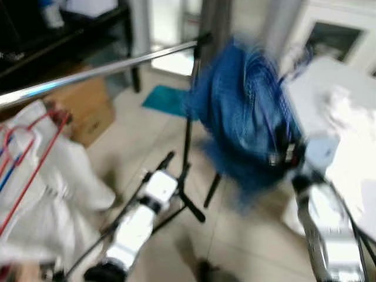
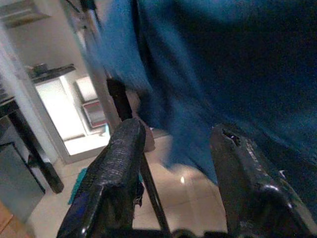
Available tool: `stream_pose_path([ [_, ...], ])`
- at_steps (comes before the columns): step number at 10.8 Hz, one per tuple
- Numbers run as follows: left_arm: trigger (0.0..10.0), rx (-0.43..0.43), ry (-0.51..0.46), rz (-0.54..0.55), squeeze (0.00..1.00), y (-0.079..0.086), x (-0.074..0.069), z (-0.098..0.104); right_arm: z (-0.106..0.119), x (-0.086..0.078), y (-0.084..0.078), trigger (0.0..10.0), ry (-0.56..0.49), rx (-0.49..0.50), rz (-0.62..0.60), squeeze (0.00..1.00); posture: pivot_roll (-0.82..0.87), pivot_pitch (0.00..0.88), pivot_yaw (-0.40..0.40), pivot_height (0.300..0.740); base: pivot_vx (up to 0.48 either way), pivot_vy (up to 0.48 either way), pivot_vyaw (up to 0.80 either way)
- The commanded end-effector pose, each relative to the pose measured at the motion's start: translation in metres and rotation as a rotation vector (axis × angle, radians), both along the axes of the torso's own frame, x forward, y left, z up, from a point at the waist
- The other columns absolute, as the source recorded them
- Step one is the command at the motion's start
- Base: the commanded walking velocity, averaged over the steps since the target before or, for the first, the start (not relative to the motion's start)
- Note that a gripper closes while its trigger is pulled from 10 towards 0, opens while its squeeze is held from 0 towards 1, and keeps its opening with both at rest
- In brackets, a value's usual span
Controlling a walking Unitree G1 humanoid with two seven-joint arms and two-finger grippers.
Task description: Hang hanger
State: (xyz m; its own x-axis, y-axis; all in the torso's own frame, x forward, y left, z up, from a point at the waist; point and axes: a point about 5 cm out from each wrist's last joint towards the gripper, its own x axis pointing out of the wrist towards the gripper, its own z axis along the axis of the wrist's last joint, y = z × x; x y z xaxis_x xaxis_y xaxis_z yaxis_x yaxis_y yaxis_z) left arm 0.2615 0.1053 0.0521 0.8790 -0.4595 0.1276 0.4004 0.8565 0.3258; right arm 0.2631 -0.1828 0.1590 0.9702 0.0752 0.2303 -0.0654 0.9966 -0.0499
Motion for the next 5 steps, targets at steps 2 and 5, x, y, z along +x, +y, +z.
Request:
stream_pose_path([
  [2, 10.0, 0.002, 0.006, -0.021, 0.0, -0.007, 0.001, 0.0, 0.002, 0.0037, -0.022, 10.0, 0.015, 0.025, -0.112, 0.0, 0.05, 0.0, 0.008, 0.74, 0.0, 0.0, -0.71],
  [5, 10.0, 0.001, 0.004, -0.016, 0.0, -0.0062, 0.0002, -0.0001, -0.0029, 0.0047, -0.0225, 10.0, 0.053, 0.035, -0.128, 0.0, 0.05, 0.0, 0.004, 0.74, 0.0, 0.0, -0.71],
])
